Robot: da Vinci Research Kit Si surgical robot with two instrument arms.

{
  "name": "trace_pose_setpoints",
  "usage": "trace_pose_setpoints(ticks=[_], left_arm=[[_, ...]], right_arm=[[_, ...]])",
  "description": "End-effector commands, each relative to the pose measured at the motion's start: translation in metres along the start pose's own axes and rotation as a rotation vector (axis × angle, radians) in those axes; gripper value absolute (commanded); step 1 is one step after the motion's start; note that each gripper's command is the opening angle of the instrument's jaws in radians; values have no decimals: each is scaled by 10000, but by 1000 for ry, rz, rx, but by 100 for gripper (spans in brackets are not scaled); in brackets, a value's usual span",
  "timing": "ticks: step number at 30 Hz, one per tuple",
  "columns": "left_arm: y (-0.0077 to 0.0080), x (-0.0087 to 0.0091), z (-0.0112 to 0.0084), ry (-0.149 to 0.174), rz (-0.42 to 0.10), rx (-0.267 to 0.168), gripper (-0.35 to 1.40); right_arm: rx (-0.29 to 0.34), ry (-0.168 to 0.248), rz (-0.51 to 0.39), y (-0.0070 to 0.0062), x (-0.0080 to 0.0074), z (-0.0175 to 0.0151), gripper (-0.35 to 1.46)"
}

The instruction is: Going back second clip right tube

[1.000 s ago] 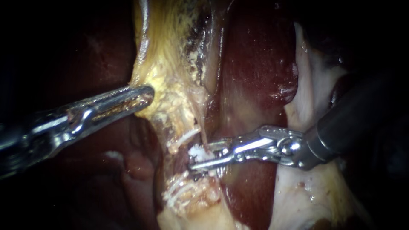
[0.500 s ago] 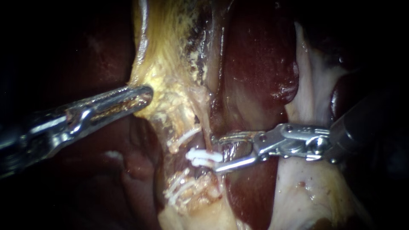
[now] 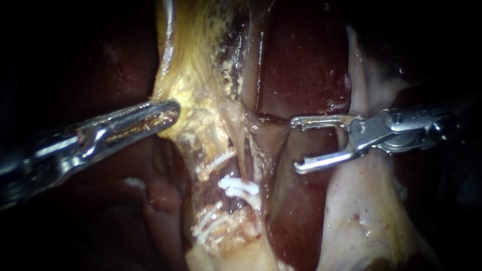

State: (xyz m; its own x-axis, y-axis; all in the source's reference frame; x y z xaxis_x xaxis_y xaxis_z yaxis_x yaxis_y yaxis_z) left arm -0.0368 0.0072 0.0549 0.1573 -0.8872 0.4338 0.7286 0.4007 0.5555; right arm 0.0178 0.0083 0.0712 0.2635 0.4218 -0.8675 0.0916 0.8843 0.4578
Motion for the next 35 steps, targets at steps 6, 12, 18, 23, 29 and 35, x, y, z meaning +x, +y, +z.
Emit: trace_pose_setpoints(ticks=[6, 12, 18, 23, 29, 35], left_arm=[[5, 19, 23, 7, 10, -12, -35], [13, 32, 53, 18, 18, 8, -35], [21, 39, 90, 31, 24, 16, -35], [15, 39, 102, 33, 23, 29, -35], [10, 38, 107, 36, 16, 30, -35], [9, 38, 106, 37, 16, 33, -35]], right_arm=[[22, 1, -57, -3, -7, 4, 60], [38, 3, -95, -4, -9, 6, 60], [41, 4, -101, -6, -8, 6, 60], [42, 4, -106, -6, -6, 5, 60], [44, 5, -111, -7, -5, 4, 60], [45, 5, -111, -8, -2, 3, 60]])
